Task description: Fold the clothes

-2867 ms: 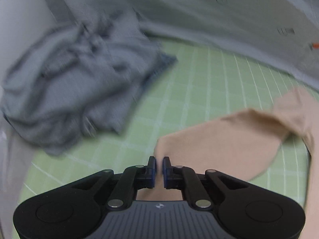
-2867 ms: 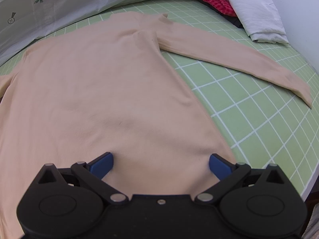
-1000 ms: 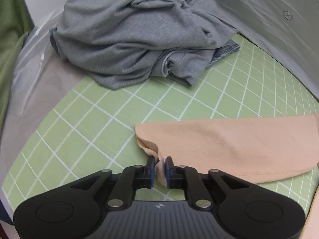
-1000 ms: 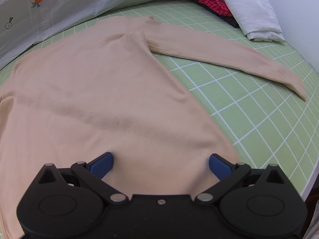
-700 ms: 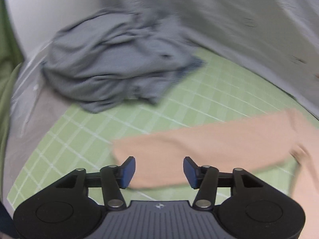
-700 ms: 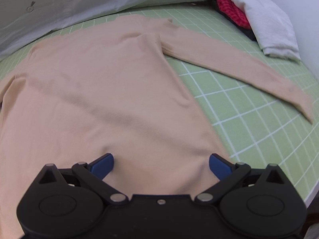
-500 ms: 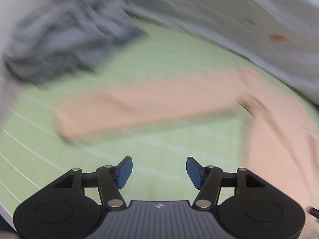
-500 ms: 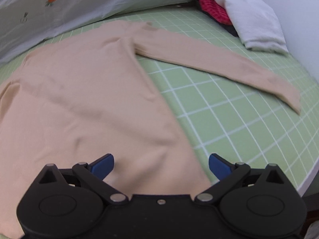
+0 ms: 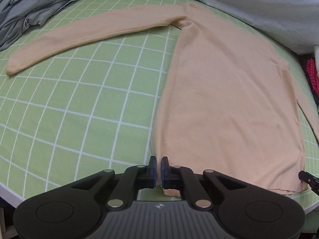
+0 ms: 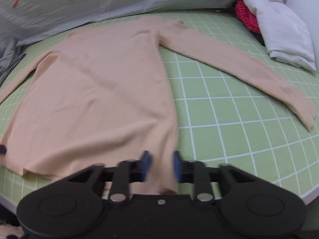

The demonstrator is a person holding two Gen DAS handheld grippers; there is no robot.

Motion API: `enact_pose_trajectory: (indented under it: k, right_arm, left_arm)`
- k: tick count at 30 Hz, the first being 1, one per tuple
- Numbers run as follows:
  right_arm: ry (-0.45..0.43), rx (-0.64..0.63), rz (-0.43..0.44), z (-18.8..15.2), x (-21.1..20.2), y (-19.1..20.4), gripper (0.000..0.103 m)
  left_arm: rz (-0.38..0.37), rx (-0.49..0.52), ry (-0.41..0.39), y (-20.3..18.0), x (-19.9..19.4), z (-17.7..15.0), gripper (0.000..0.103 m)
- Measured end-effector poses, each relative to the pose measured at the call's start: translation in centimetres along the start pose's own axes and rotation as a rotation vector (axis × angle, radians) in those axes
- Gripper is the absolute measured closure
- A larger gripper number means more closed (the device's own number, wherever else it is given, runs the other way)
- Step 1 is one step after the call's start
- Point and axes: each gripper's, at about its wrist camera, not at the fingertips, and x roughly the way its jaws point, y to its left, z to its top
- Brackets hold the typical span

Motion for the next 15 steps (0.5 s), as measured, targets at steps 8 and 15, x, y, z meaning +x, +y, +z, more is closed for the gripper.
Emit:
enact_pose_trajectory:
  k: [8, 15]
  right_arm:
    - [0.085, -0.023, 0.05, -0.2, -0.8, -1.5, 0.066]
    - [-0.029, 0.115, 0.065, 2.8, -0.7, -6.1, 0.021]
  left_arm:
    - [0.058, -0.085, -0.017, -0.2, -3.6, -2.0, 0.06]
    - [0.059, -0.158, -0.21, -4.0, -7.6, -0.9, 0.034]
